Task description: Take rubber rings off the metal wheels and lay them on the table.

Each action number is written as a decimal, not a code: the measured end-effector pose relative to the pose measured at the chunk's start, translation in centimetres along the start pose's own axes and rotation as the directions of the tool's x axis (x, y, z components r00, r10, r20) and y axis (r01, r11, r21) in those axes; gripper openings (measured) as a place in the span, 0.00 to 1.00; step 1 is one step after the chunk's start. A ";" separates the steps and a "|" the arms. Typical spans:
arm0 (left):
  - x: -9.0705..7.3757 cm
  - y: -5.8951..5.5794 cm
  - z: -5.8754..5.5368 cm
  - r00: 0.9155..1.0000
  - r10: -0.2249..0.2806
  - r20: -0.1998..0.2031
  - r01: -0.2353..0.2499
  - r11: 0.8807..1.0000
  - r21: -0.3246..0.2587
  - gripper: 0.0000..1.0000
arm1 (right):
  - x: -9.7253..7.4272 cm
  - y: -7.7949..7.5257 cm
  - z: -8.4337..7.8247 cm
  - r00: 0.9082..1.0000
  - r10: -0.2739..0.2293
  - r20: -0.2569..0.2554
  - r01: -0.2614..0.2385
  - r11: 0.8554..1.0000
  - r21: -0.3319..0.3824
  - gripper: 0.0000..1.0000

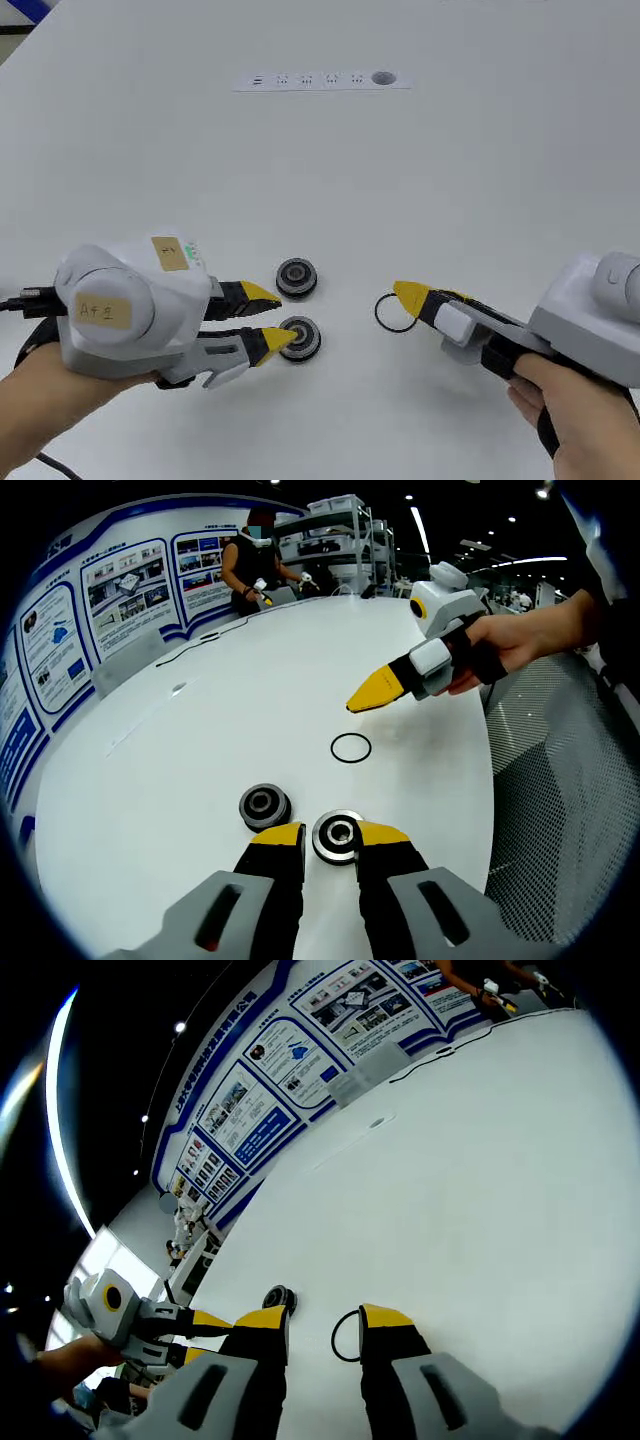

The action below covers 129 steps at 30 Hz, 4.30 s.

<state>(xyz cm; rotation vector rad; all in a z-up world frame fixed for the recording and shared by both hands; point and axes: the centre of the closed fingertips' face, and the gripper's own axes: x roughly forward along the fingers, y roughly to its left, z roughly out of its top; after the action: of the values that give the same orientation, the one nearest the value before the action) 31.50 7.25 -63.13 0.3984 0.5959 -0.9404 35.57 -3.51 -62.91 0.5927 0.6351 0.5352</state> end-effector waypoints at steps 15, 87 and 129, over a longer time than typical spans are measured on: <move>1.3 -0.7 -0.7 0.999 -0.037 -0.025 0.037 0.999 -0.005 0.19 | 0.8 1.3 -1.1 0.999 0.042 -0.031 -0.042 0.999 0.014 0.31; 1.8 -0.8 -1.3 0.993 -0.092 -0.076 0.099 0.990 0.097 0.13 | 2.9 8.7 -6.5 0.912 0.335 -0.235 -0.275 0.927 0.255 0.63; 1.9 -1.0 -1.4 0.992 -0.095 -0.086 0.103 0.990 0.099 0.13 | 3.0 7.5 -7.0 0.906 0.338 -0.254 -0.264 0.922 0.282 0.40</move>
<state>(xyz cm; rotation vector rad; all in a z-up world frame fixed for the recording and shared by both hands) 31.10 6.34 -65.46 0.5048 0.6475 -1.0570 30.83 6.03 -63.84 0.8593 0.9111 0.8592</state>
